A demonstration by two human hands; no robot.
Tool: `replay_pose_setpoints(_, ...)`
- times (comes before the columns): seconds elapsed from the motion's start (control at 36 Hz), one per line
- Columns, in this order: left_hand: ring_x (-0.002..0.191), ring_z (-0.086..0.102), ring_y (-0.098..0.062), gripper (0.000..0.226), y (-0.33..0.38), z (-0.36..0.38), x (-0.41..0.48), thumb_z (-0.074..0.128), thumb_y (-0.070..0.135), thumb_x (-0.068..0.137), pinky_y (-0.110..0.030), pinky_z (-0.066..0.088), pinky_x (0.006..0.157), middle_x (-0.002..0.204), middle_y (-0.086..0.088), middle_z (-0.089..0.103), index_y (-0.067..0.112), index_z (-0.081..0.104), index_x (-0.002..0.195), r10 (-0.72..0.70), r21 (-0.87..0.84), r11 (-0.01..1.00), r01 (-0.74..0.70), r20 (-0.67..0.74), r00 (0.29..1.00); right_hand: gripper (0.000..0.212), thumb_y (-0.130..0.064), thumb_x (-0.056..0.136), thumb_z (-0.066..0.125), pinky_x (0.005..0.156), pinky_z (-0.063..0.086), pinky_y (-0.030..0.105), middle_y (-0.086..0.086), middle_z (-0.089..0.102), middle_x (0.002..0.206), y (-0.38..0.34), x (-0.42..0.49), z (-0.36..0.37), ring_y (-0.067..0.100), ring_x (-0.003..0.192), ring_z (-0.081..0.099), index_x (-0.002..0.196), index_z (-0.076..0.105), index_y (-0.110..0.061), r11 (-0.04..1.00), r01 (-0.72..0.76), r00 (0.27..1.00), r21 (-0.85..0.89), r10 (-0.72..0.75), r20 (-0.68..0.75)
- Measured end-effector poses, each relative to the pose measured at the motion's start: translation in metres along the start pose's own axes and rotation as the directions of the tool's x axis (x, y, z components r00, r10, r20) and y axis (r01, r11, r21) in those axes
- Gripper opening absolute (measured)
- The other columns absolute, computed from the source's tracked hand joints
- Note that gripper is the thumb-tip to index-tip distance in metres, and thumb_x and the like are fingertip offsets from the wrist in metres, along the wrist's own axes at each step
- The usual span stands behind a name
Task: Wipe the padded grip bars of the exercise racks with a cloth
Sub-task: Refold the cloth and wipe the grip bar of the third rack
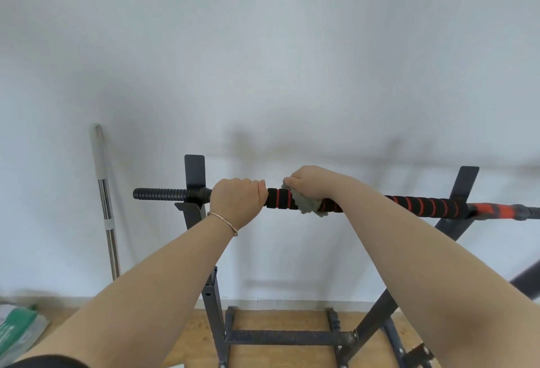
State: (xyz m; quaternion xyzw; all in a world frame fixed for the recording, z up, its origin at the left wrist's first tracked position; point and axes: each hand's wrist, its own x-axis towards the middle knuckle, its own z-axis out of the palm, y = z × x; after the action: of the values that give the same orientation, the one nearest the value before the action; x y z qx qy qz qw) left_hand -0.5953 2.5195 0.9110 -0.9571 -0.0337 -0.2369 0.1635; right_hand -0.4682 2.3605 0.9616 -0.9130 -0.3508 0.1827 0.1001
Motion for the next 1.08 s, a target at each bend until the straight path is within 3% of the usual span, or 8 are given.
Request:
replay_pose_setpoints(0.42,0.047,0.041,-0.021,0.029,0.002,-0.003,-0.001,0.059,0.002,0.073,-0.025,0.027,0.048,0.052,0.004,0.029,0.019,0.036,0.079,-0.076,0.099,0.994,0.056,0.207,0.975,0.045,-0.044,0.103,0.033,0.061,0.041,0.008,-0.012,0.07,0.076,0.009,-0.027,0.003,-0.002,0.074,0.061,0.074,0.063,-0.024,0.885,0.22,0.745,0.41,0.119,-0.657)
replay_pose_setpoints(0.53,0.054,0.043,-0.022,0.028,-0.017,-0.01,0.015,0.05,-0.004,0.076,-0.027,0.035,0.047,0.059,0.001,0.038,0.016,0.034,0.086,-0.174,-0.001,0.983,0.181,0.264,0.949,0.016,-0.008,0.085,0.059,0.052,0.05,0.032,0.009,0.068,0.081,-0.016,-0.032,0.027,0.03,0.058,0.062,0.098,0.066,-0.003,0.948,0.239,0.542,-0.209,-0.309,-0.781)
replay_pose_setpoints(0.61,0.059,0.045,-0.022,0.019,-0.025,-0.012,0.012,0.049,0.006,0.087,-0.029,0.032,0.049,0.065,0.002,0.039,0.019,0.036,0.087,-0.101,0.006,0.994,0.105,0.353,0.93,0.035,-0.014,0.084,0.063,0.053,0.043,0.033,0.006,0.065,0.087,-0.033,-0.029,0.051,0.031,0.065,0.06,0.119,0.061,-0.01,0.906,0.093,0.744,-0.412,-0.338,-0.577)
replay_pose_setpoints(0.69,0.052,0.041,-0.02,0.008,-0.022,-0.008,0.003,0.047,0.012,0.091,-0.027,0.027,0.046,0.061,0.003,0.038,0.018,0.043,0.088,-0.073,0.058,0.997,0.057,0.337,0.939,0.018,-0.027,0.095,0.053,0.047,0.039,0.031,-0.001,0.056,0.065,-0.033,-0.032,0.068,0.023,0.053,0.05,0.093,0.067,-0.016,0.84,-0.011,0.707,-0.543,-0.377,-0.598)
replay_pose_setpoints(0.78,0.045,0.032,-0.017,0.012,-0.019,-0.004,-0.001,0.047,0.009,0.087,-0.024,0.024,0.045,0.056,0.003,0.036,0.016,0.052,0.095,-0.092,0.082,0.994,0.069,0.313,0.945,0.064,-0.027,0.101,0.004,0.049,0.035,0.029,-0.003,0.055,0.063,-0.033,-0.027,0.073,0.021,0.053,0.046,0.085,0.066,-0.018,0.853,-0.055,0.728,-0.518,-0.321,-0.606)
replay_pose_setpoints(0.92,0.055,0.047,-0.024,0.036,-0.02,0.003,-0.001,0.045,0.009,0.091,-0.024,0.023,0.046,0.057,0.001,0.031,0.016,0.049,0.126,-0.072,0.083,0.995,0.051,0.27,0.96,0.032,-0.033,0.054,0.082,0.043,0.032,0.018,-0.008,0.051,0.054,-0.03,-0.016,0.057,0.014,0.041,0.048,0.075,0.063,-0.02,0.719,-0.063,0.813,-0.692,-0.366,-0.453)
replay_pose_setpoints(0.97,0.056,0.047,-0.025,0.04,-0.02,0.005,0.0,0.043,0.009,0.093,-0.025,0.022,0.046,0.058,0.001,0.03,0.015,0.047,0.132,-0.063,0.086,0.995,0.042,0.255,0.965,0.039,-0.03,0.04,0.087,0.041,0.028,0.017,-0.009,0.044,0.047,-0.027,-0.011,0.052,0.015,0.036,0.044,0.066,0.061,-0.019,0.711,-0.066,0.804,-0.7,-0.378,-0.459)
replay_pose_setpoints(1.08,0.052,0.046,-0.022,0.027,-0.02,0.006,-0.001,0.042,0.008,0.092,-0.023,0.022,0.048,0.055,0.002,0.03,0.016,0.052,0.116,-0.074,0.088,0.995,0.055,0.233,0.97,0.012,-0.02,0.09,0.055,0.056,0.041,0.03,-0.001,0.055,0.067,-0.032,0.007,0.032,0.027,0.068,0.057,0.082,0.057,-0.011,0.841,0.051,0.917,-0.539,-0.254,-0.309)
